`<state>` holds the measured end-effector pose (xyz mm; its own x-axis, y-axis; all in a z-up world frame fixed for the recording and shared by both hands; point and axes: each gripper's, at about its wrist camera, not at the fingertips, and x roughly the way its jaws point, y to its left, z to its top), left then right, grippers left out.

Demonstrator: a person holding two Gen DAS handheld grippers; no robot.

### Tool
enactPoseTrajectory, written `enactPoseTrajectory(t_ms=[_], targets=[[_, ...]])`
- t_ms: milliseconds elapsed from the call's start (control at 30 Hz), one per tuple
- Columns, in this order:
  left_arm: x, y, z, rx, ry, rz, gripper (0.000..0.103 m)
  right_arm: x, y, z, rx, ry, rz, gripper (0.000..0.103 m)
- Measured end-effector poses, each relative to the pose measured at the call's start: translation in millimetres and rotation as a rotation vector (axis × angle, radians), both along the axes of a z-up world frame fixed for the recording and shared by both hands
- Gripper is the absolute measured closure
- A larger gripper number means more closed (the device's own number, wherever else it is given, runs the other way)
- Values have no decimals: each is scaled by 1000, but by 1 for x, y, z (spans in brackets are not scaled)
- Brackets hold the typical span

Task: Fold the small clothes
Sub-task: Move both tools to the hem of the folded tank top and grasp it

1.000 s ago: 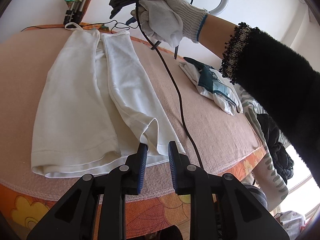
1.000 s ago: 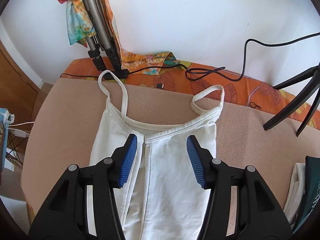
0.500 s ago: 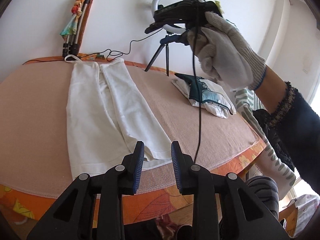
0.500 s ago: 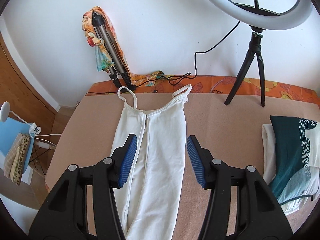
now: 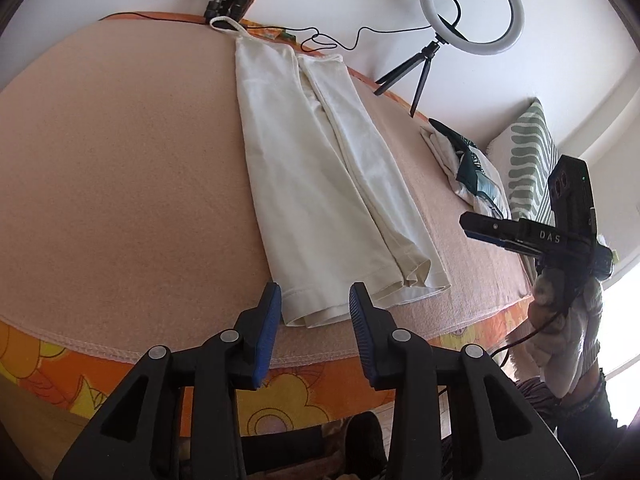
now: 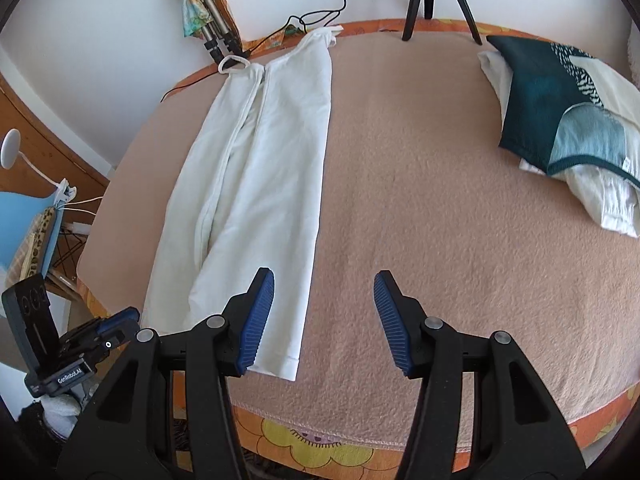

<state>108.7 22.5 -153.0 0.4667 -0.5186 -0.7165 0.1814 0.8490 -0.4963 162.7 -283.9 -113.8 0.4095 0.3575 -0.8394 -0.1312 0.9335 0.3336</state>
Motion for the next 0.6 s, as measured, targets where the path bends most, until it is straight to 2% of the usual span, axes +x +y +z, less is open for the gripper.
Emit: enactPoseTrajectory(t_ms=[133,333,433,600], targets=[[3,3,-7,-35,37,16,68,-12,-1,-19,73,40,25,48],[6,5,-10,-87,43,27,72,-21,2,-37,96,59,39,48],[7,4,-13,-81,45,14,89,-22,8,-36,85,52,53,48],[8,2,-12,-72,15,-6,98,-25,30,-33,7,11,106,50]])
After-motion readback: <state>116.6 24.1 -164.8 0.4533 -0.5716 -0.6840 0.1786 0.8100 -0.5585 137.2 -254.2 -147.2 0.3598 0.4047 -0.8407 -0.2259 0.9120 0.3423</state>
